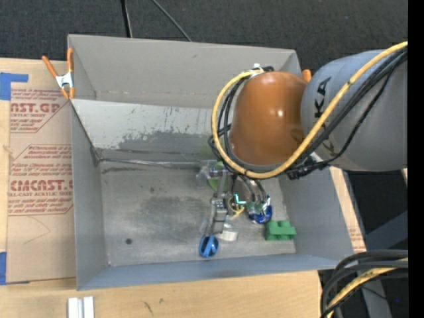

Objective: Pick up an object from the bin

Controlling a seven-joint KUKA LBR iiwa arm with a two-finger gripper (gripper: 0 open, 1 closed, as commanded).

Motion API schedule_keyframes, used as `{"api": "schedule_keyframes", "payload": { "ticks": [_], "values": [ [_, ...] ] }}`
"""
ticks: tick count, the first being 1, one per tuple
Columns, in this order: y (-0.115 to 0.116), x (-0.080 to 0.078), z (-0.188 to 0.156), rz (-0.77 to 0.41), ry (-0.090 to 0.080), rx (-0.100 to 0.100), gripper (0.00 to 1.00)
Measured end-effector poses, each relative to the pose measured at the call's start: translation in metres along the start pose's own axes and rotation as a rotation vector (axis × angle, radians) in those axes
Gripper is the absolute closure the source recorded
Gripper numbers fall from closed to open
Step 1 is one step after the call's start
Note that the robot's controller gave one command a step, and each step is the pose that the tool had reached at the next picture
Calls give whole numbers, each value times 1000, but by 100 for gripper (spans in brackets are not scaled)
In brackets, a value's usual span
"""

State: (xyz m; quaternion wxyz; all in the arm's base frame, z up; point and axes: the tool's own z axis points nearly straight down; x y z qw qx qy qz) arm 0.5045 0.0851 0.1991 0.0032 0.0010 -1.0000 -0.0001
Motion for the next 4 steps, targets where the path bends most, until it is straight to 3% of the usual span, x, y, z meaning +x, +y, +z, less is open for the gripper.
{"api": "schedule_keyframes", "payload": {
  "ticks": [1,2,3,4],
  "values": [
    [-33,13,44,-513,-3,1,0],
    [-38,2,129,-795,-2,1,0],
    [-38,1,128,-794,-6,0,100],
    [-24,19,-25,-756,-15,4,100]
  ]
}}
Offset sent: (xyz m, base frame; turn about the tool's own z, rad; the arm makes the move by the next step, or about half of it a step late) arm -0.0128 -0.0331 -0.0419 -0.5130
